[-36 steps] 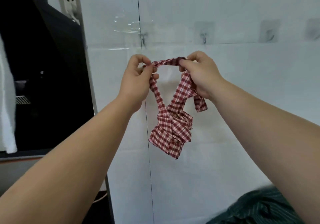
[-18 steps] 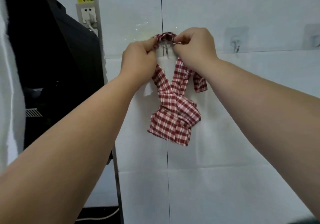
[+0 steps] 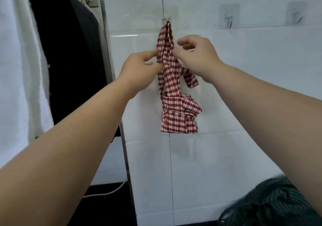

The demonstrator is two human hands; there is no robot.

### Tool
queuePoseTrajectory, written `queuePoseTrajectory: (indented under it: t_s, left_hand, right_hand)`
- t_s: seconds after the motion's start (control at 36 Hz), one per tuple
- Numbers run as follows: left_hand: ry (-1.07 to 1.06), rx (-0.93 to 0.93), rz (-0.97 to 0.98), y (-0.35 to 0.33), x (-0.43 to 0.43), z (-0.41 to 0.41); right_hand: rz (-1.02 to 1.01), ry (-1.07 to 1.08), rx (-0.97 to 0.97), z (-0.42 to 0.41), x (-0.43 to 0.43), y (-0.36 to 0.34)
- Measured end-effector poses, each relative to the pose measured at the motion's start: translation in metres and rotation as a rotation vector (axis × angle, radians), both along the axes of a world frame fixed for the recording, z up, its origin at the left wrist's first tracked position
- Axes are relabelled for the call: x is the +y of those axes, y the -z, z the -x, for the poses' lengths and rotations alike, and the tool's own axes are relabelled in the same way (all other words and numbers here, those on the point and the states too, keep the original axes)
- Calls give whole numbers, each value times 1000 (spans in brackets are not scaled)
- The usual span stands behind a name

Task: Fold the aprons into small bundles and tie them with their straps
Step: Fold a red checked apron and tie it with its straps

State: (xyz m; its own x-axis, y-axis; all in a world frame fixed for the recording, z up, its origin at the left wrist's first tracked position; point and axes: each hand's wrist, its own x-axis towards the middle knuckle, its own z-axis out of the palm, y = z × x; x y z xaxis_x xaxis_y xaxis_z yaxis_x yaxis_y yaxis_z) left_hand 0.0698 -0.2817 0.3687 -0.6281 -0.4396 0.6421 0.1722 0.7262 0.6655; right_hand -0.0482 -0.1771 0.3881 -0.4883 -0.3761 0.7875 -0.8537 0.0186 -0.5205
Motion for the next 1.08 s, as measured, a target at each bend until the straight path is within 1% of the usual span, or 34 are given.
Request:
queuePoseTrajectory:
  t_s: [0.17, 0.31, 0.36, 0.47, 0.53, 0.58, 0.67, 0.72, 0.78, 0.89, 1.0, 1.08]
  left_hand:
    - [-14, 50, -4, 10, 4, -19]
    - [71, 71, -28, 34, 11, -20]
    - [125, 98, -72, 51, 19, -17]
    - [201, 209, -133, 84, 48, -14]
    - [231, 227, -120, 101, 67, -12]
    - [239, 229, -51, 117, 81, -12]
    - [251, 95, 129, 154, 113, -4]
    - [288, -44, 170, 182, 134, 10]
    - [295, -189, 143, 212, 155, 25]
    - [282, -425, 59, 263, 187, 52]
    - [328, -596, -13, 306, 231, 81]
    - [392, -760, 37, 338, 264, 107]
  right_hand:
    - [82, 76, -56, -12, 4, 7]
    - [160, 144, -137, -20, 16, 36]
    - [175, 168, -180, -22, 28, 56]
    - [147, 169, -261, -28, 57, 100]
    - [100, 168, -325, -30, 74, 122]
    - [36, 146, -378, -33, 87, 142]
    - [-95, 156, -430, -27, 119, 182]
    - [-188, 185, -450, -17, 146, 211]
    - [-293, 216, -479, -6, 176, 242]
    - [-496, 286, -574, 19, 232, 298]
    - [-648, 334, -701, 49, 290, 343]
    - [-744, 400, -764, 75, 328, 373]
